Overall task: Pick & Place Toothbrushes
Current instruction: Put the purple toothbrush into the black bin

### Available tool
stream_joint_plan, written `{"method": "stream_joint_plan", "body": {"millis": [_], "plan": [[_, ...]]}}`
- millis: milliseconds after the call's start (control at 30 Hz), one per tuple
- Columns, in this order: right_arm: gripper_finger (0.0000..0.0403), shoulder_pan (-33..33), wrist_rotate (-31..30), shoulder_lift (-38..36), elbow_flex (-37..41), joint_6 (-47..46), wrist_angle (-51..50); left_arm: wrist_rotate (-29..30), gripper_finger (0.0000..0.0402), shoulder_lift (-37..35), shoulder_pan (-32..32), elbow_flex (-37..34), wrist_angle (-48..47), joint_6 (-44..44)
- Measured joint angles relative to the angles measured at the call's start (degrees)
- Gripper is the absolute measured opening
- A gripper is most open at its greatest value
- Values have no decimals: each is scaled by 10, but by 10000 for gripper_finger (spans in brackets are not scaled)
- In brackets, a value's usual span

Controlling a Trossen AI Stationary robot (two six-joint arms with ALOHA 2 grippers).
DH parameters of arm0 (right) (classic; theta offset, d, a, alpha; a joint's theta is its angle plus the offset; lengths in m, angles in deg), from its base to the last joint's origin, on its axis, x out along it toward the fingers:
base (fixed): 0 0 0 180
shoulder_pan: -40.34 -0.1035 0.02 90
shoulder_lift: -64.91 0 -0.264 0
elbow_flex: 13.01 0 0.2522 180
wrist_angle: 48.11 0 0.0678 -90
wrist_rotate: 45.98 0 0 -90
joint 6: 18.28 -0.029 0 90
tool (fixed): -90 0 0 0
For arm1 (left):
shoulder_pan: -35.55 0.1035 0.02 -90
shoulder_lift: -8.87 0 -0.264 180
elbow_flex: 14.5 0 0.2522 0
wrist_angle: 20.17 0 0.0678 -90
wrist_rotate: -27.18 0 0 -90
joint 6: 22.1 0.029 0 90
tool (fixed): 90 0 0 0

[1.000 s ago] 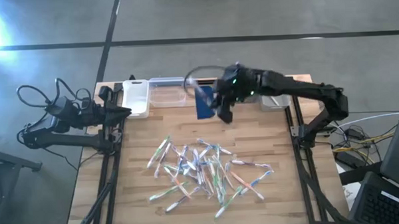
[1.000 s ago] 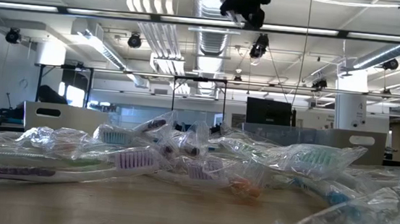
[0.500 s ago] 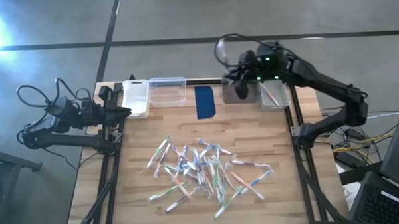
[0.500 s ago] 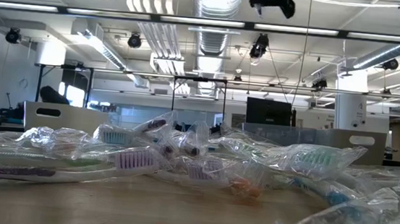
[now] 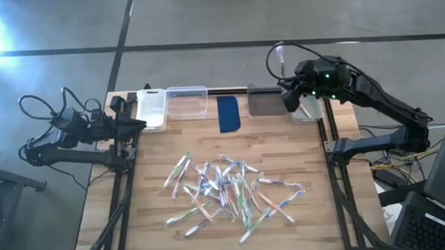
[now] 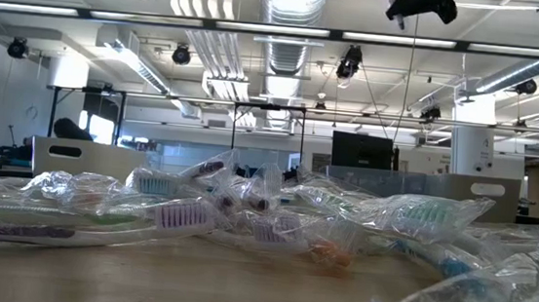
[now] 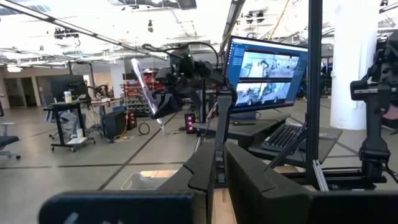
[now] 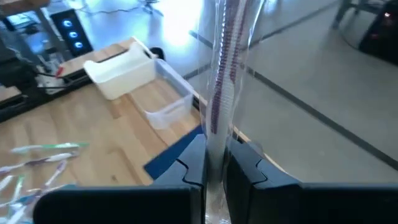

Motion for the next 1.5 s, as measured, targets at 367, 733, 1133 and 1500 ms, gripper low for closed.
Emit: {"method": "stream_joint_plan", "body": {"millis": [367, 733, 1133, 1500], "plan": [[21, 67, 3, 51, 13, -20, -141, 0, 42, 0, 0, 0, 0, 0], [21, 145, 55, 154, -12, 52, -176, 0, 42, 0, 0, 0, 0, 0], [21, 197, 84, 263, -35, 173, -199, 0, 42, 0, 0, 0, 0, 0], [21, 227, 79, 391, -113, 261, -254, 0, 42, 0, 0, 0, 0, 0]]}}
